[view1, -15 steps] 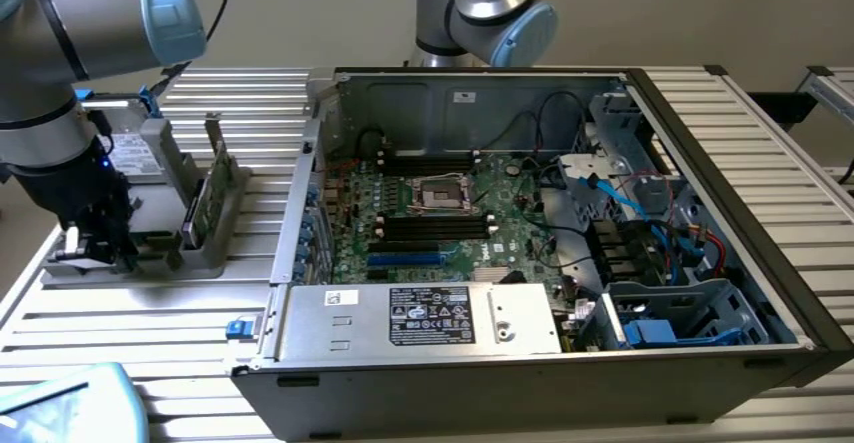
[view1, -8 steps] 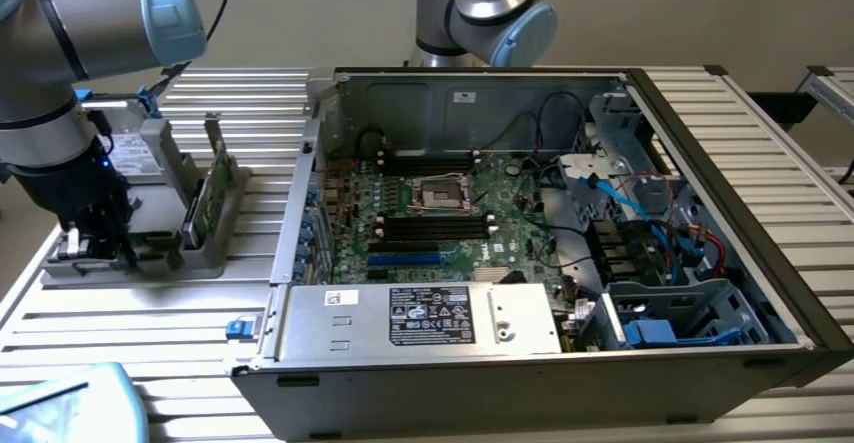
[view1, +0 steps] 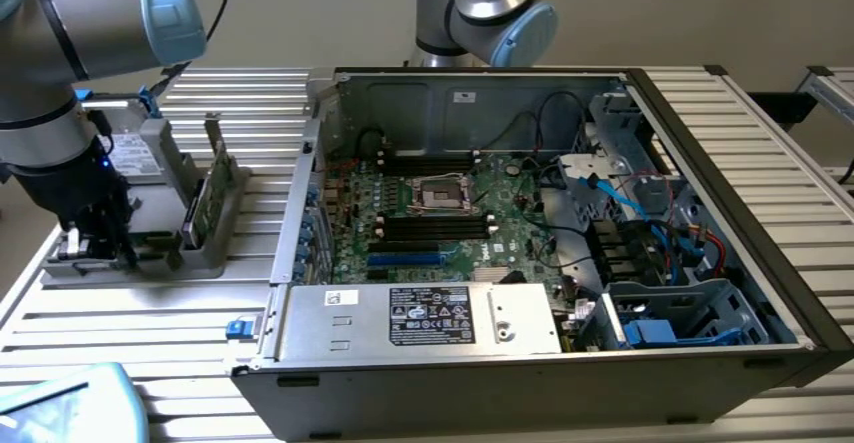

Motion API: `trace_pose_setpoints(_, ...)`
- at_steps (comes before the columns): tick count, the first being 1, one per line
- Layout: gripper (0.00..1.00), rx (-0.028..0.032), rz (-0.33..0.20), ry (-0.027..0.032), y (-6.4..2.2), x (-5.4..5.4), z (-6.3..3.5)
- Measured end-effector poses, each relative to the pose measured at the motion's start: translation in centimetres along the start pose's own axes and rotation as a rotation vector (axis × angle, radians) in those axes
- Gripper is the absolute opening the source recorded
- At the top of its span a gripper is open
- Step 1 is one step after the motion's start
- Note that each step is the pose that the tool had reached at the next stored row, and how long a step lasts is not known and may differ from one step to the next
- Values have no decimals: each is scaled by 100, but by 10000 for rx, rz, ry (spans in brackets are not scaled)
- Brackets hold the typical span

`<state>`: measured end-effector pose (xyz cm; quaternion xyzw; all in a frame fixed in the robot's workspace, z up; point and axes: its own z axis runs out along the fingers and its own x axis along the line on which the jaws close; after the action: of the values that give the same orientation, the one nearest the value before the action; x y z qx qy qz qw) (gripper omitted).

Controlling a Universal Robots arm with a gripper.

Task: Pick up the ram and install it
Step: 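Pick up the ram and move it above insertion slot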

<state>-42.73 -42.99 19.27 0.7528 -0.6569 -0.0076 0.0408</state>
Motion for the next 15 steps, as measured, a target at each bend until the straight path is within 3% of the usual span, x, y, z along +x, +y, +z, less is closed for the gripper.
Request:
trace_pose_setpoints(8,15,1,7,-1,-8,3,-37)
trace_pose_setpoints(15,15,-1,13,-3,-14,8,-127)
